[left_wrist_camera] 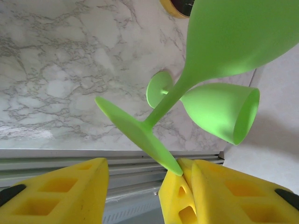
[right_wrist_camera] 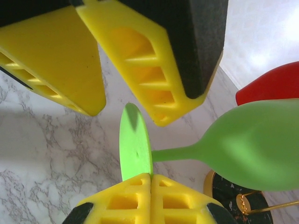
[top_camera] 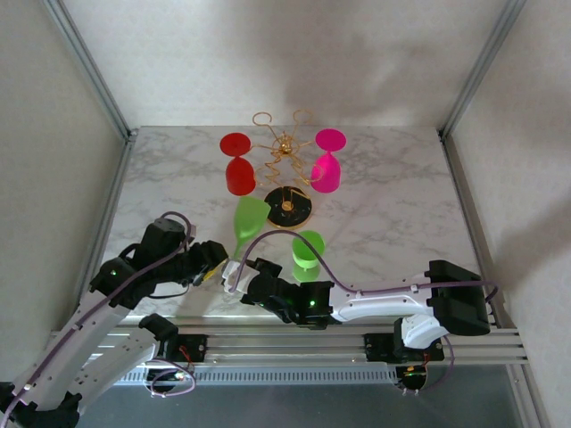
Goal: Take the wine glass off the wine glass rack
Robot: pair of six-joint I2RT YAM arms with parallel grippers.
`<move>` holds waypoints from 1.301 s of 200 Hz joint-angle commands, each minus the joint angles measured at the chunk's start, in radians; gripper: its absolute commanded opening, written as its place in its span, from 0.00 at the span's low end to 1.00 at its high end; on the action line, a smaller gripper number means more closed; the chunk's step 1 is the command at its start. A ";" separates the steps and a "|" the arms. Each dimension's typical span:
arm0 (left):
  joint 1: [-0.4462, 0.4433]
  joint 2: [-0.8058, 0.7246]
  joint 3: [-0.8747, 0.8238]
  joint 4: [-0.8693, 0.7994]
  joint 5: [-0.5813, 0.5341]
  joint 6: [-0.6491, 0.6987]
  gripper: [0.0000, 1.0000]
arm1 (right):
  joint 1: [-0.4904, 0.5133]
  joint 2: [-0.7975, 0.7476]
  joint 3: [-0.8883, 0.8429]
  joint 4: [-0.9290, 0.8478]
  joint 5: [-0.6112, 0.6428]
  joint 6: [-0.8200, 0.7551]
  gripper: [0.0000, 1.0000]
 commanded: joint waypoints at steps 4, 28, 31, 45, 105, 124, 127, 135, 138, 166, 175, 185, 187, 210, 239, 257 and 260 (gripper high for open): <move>0.008 -0.014 -0.026 0.046 0.008 -0.051 0.49 | 0.022 -0.013 -0.012 0.046 0.040 -0.028 0.00; 0.007 -0.010 -0.042 0.072 0.015 -0.063 0.48 | 0.026 -0.011 -0.014 0.065 0.052 -0.043 0.00; 0.008 -0.010 -0.043 0.073 0.015 -0.063 0.47 | 0.026 -0.012 -0.014 0.067 0.053 -0.044 0.00; 0.008 -0.008 -0.048 0.080 0.013 -0.067 0.47 | 0.028 -0.009 -0.014 0.078 0.057 -0.052 0.00; 0.008 0.003 -0.066 0.118 0.016 -0.073 0.43 | 0.033 0.009 0.000 0.091 0.060 -0.064 0.00; 0.008 0.005 -0.071 0.130 0.017 -0.076 0.42 | 0.034 0.010 0.003 0.086 0.060 -0.066 0.00; 0.007 0.005 -0.072 0.131 0.017 -0.076 0.42 | 0.034 0.009 0.003 0.087 0.059 -0.066 0.00; 0.008 0.008 -0.074 0.136 0.017 -0.076 0.41 | 0.034 0.010 0.004 0.085 0.057 -0.067 0.00; 0.008 0.009 -0.075 0.138 0.019 -0.076 0.41 | 0.034 0.009 0.005 0.085 0.057 -0.067 0.00; 0.008 0.015 -0.080 0.151 0.022 -0.075 0.36 | 0.033 0.012 0.008 0.076 0.051 -0.060 0.00; 0.007 0.019 -0.081 0.157 0.023 -0.075 0.34 | 0.034 0.014 0.009 0.073 0.047 -0.056 0.00; 0.009 0.020 -0.084 0.159 0.023 -0.074 0.32 | 0.035 0.015 0.012 0.071 0.042 -0.050 0.00; 0.008 0.020 -0.084 0.159 0.024 -0.073 0.31 | 0.034 0.015 0.012 0.070 0.042 -0.049 0.00; 0.008 0.016 -0.097 0.171 0.025 -0.076 0.20 | 0.034 0.013 0.016 0.071 0.029 -0.036 0.00; 0.006 -0.009 -0.131 0.195 0.031 -0.093 0.02 | 0.035 -0.003 0.029 0.048 0.017 -0.010 0.00; 0.008 -0.031 -0.151 0.207 0.031 -0.104 0.00 | 0.035 -0.011 0.044 0.016 0.006 0.010 0.00; 0.008 -0.034 -0.154 0.208 0.031 -0.105 0.00 | 0.035 -0.013 0.047 0.010 0.003 0.015 0.00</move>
